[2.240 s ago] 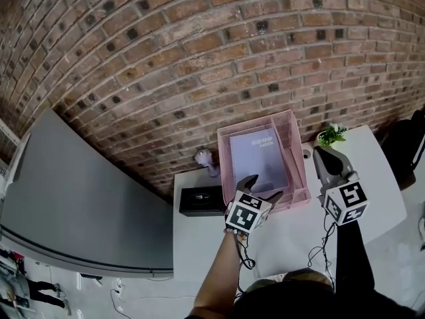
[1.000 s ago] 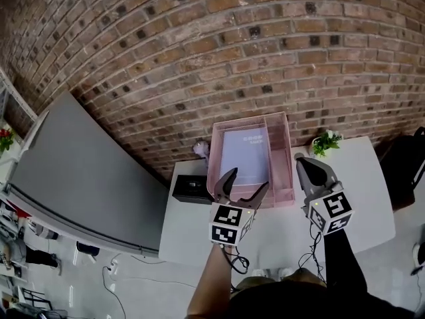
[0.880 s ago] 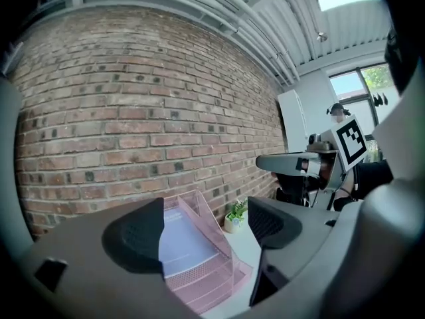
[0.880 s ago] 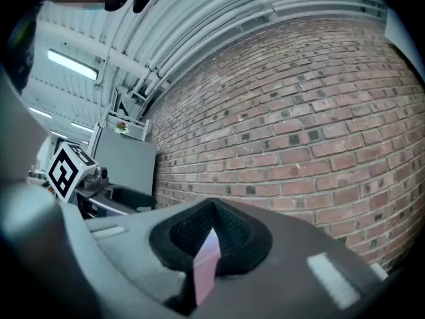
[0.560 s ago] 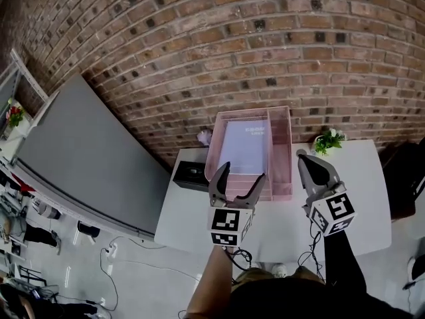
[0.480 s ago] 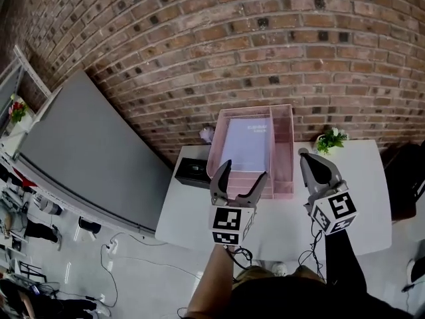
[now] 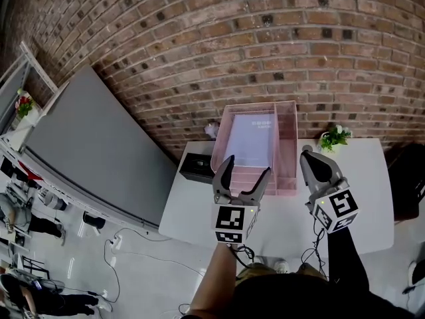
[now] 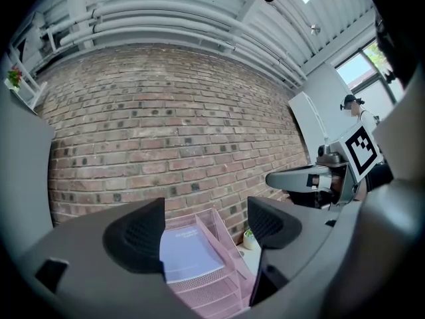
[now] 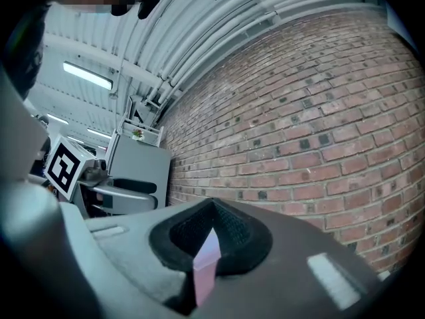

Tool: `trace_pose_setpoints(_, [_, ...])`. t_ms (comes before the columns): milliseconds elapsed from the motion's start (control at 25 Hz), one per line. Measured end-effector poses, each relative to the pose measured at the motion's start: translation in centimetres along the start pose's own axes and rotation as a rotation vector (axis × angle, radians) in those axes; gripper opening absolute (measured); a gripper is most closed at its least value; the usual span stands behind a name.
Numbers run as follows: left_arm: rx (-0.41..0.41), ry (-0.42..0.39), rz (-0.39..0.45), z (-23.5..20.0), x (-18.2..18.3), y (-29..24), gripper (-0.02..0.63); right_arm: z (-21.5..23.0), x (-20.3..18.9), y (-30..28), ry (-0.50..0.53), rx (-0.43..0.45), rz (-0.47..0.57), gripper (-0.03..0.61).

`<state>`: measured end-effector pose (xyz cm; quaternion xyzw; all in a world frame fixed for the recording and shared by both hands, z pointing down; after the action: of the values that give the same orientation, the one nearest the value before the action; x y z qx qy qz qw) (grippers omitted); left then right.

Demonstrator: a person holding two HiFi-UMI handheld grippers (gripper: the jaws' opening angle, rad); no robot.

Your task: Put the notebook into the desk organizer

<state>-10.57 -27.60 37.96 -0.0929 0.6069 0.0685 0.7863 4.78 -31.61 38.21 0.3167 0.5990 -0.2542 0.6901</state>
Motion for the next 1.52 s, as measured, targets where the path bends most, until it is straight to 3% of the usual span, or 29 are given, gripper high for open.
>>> trace_pose_setpoints(240, [0.0, -0.005, 0.019, -0.1, 0.4, 0.4, 0.373, -0.4, 0.1, -0.1, -0.004, 0.006, -0.001, 0.0])
trace_pose_setpoints(280, [0.021, -0.01, 0.032, -0.3, 0.6, 0.6, 0.348, -0.5, 0.1, -0.1, -0.005, 0.006, 0.0, 0.0])
trace_pose_setpoints(320, [0.055, -0.017, 0.051, -0.7, 0.9, 0.9, 0.272, -0.5, 0.0, -0.1, -0.005, 0.006, 0.0, 0.0])
trace_pose_setpoints(400, [0.119, -0.035, 0.08, -1.4, 1.4, 1.4, 0.008, -0.5, 0.1, -0.2, -0.003, 0.007, 0.003, 0.0])
trace_pose_setpoints(1080, [0.113, -0.03, 0.076, -2.0, 1.2, 2.1, 0.008, -1.8, 0.3, -0.5, 0.016, 0.024, 0.005, 0.0])
trace_pose_setpoints(1320, [0.111, -0.026, 0.07, -1.9, 0.9, 2.1, 0.007, -2.4, 0.0, -0.6, 0.096, 0.025, -0.016, 0.0])
trace_pose_setpoints(1520, [0.111, -0.028, 0.068, -2.0, 0.8, 2.1, 0.008, -2.5, -0.1, -0.7, 0.084, 0.024, -0.012, 0.0])
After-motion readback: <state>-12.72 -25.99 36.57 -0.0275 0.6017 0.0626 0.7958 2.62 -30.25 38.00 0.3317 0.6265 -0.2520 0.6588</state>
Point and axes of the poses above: the fingertips, and each gripper's own axes: y backward along the fingers, z to its right, x out of its top, the point moved 3 cm from there along y, backward along the fingers, and after that the axes turned 4 degrees about -y, right-handed, at the moved point
